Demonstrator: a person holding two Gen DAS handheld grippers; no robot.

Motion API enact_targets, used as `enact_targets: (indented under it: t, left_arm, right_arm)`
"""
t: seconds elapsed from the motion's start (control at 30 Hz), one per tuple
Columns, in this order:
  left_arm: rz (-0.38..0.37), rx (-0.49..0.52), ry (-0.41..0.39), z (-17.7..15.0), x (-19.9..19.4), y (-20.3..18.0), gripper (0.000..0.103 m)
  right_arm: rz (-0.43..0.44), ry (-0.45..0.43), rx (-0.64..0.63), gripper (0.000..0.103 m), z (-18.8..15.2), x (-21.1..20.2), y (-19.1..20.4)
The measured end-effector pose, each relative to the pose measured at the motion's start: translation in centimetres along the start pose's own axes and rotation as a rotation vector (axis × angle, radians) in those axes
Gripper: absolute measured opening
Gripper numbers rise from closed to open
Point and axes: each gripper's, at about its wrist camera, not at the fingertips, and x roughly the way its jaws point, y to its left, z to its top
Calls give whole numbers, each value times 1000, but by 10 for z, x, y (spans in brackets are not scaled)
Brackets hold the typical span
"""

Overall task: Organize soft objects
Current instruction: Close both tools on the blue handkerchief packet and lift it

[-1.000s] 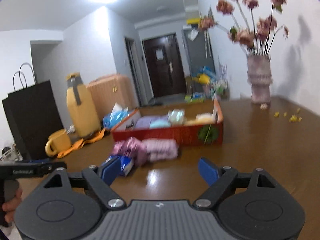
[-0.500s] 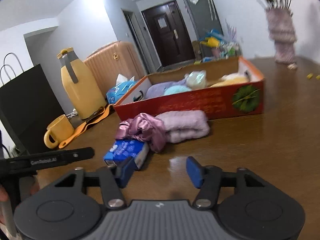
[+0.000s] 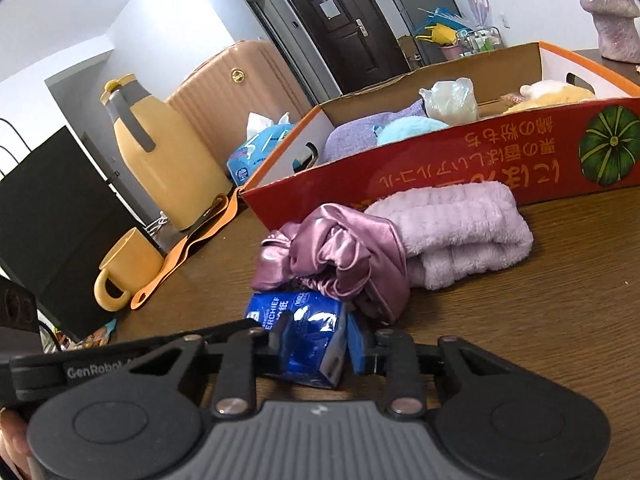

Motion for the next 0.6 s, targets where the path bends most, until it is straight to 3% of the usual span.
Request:
enact_targets:
  t: [0.17, 0.33, 0.6]
  left_arm:
    - [-15, -19, 29, -29, -19, -22, 21]
    - [-35, 17, 61, -58, -29, -62, 20]
    - [-71, 91, 43, -64, -34, -109, 20]
  right_arm:
    - [7, 13, -5, 21, -22, -39, -6]
    - [-47, -27, -17, 21, -52, -92, -12]
    - [-66, -126, -3, 21, -56, -140, -31]
